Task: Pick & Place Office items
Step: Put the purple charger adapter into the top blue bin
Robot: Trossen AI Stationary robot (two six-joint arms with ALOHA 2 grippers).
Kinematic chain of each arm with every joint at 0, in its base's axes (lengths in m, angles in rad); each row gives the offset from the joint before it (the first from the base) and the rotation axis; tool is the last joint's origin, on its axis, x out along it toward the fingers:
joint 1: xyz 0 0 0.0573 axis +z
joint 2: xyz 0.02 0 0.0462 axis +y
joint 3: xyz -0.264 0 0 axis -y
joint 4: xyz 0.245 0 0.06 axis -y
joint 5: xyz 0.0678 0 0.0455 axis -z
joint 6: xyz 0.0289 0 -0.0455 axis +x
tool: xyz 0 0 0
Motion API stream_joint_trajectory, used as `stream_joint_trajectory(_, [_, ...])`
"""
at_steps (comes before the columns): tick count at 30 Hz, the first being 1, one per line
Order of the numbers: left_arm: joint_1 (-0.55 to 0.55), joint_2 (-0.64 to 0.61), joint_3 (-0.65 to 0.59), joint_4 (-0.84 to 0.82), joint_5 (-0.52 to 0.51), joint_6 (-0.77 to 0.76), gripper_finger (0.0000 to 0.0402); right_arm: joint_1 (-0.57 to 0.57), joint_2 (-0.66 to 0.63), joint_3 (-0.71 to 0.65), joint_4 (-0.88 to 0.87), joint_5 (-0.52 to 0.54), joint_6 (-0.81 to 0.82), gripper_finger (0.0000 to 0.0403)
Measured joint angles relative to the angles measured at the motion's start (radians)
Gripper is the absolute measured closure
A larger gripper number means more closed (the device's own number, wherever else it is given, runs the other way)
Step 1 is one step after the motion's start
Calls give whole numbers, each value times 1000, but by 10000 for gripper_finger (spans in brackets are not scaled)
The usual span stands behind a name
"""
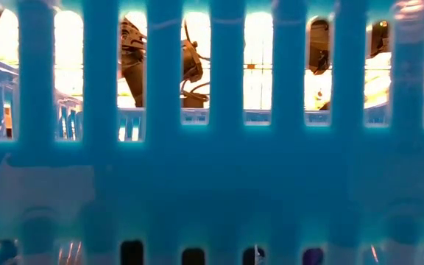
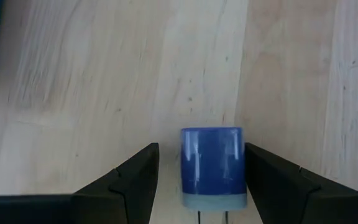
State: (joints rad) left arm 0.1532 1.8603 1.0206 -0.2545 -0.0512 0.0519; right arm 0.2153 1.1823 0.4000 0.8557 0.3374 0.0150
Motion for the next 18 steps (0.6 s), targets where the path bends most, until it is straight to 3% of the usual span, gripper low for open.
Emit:
stream_joint_trajectory(8, [-1, 2, 0, 2, 15, 24, 182, 0, 0, 0, 0, 0, 0, 161])
stream_joint_trajectory(15, [-2, 3, -2, 8, 50, 5, 262, 0, 0, 0, -1, 0, 0, 161])
stream_joint_trajectory(18, [-2, 4, -2, 22, 51, -5, 269, 0, 0, 0, -1, 0, 0, 161])
